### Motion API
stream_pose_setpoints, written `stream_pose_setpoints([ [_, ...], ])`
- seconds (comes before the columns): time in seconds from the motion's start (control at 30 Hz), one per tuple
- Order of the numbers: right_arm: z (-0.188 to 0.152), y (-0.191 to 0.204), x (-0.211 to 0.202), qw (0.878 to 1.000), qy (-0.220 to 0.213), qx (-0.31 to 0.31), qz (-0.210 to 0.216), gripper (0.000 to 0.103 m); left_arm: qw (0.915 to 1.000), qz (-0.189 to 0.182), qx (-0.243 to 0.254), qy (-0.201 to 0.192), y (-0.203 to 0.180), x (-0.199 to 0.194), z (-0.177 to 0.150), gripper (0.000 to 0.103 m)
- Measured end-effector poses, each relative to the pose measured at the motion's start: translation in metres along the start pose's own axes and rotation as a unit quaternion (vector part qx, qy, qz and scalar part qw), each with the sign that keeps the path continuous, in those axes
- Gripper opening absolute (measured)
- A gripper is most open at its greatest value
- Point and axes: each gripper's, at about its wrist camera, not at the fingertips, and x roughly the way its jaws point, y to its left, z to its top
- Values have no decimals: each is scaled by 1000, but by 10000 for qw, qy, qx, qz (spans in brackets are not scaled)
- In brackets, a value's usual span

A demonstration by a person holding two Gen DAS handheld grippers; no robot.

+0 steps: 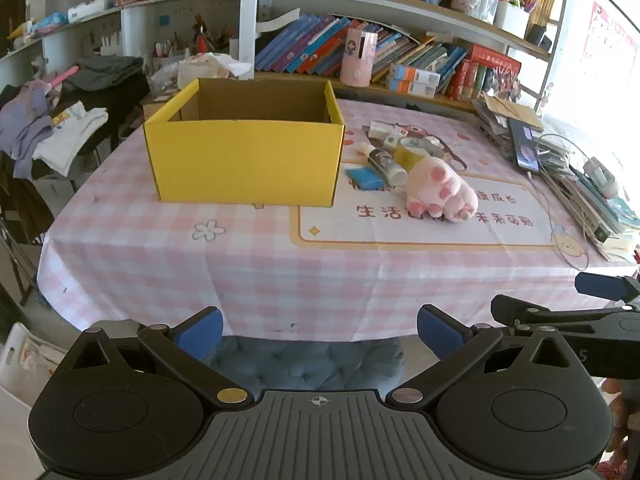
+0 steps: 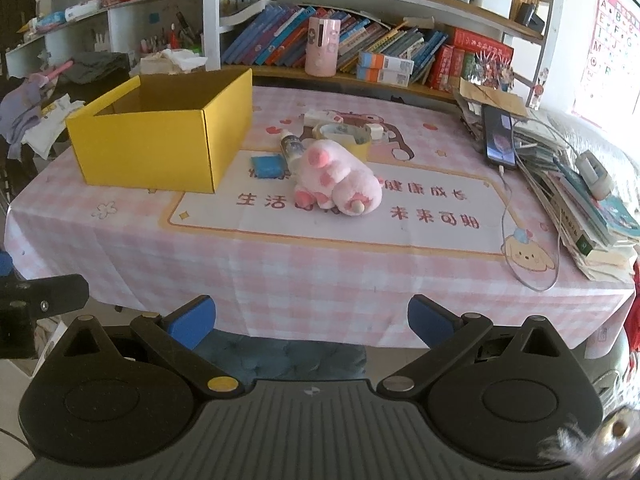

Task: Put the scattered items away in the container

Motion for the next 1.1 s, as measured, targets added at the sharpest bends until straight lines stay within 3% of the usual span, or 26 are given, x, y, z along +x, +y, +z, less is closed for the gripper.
stream_pose_setpoints([
  [0.2, 1, -4, -6, 9999, -136, 96, 22, 103, 10000, 46, -2, 70, 0, 1, 3, 103],
  [0.43, 2, 0, -6, 9998, -178, -22, 106, 103, 9994, -149, -181, 237, 5, 8, 2, 103],
  [0.57, 3, 1, -4, 9997, -160, -63, 167, 103, 9996, -151, -201, 161, 6, 7, 3, 103],
  [0.73, 4, 0, 0, 9998, -98, -42, 151, 103, 9998, 98, -109, 120, 4, 7, 3, 103],
  [1.1, 3, 5, 2, 9997, -130, -94, 186, 102, 9998, 6, 110, -141, -1, 0, 5, 103],
])
